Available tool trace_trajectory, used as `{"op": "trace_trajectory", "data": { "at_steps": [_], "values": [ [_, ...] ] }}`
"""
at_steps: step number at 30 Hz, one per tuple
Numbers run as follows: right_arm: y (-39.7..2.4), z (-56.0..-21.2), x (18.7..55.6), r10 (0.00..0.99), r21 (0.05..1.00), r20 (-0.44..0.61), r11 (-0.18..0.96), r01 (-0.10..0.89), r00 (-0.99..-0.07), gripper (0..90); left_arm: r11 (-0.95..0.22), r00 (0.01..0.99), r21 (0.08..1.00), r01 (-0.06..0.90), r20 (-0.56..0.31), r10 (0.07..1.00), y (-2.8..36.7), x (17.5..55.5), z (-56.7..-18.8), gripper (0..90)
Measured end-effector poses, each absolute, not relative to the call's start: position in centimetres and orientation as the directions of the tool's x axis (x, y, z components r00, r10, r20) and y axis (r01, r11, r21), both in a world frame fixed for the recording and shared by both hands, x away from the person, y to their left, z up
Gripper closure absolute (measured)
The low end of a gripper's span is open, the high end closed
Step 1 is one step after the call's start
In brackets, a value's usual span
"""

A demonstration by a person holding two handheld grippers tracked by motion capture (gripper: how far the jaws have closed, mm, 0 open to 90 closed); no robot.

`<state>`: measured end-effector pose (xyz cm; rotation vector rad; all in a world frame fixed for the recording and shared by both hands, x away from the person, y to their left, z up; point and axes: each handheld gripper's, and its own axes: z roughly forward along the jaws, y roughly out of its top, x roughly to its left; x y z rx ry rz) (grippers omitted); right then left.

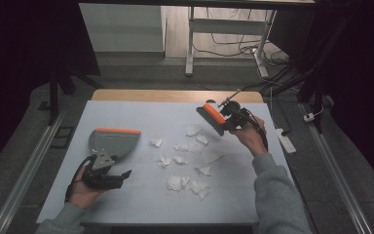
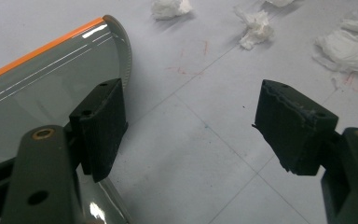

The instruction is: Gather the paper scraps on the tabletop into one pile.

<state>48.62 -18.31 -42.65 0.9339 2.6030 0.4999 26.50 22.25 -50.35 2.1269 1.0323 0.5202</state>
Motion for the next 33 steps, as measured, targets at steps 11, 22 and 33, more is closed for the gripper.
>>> {"op": "trace_trajectory", "data": {
  "at_steps": [11, 22, 33],
  "values": [
    [-15.0, -44.4, 52.3, 0.549, 0.313, -0.268, 0.827, 0.467, -0.792, 71.0, -0.423, 0.590, 0.741, 0.522, 0.044, 0.806, 22.6, 26.6, -50.5, 25.5],
    [-12.7, -45.0, 50.5, 0.434, 0.239, -0.257, 0.894, 0.379, -0.863, 71.1, -0.414, 0.581, 0.744, 0.524, 0.044, 0.813, 22.6, 26.5, -50.5, 25.3],
    [-13.6, -44.4, 44.4, 0.323, 0.262, -0.173, 0.926, 0.273, -0.930, 71.0, -0.410, 0.578, 0.745, 0.527, 0.039, 0.815, 22.8, 26.4, -50.6, 25.2]
  ]
}}
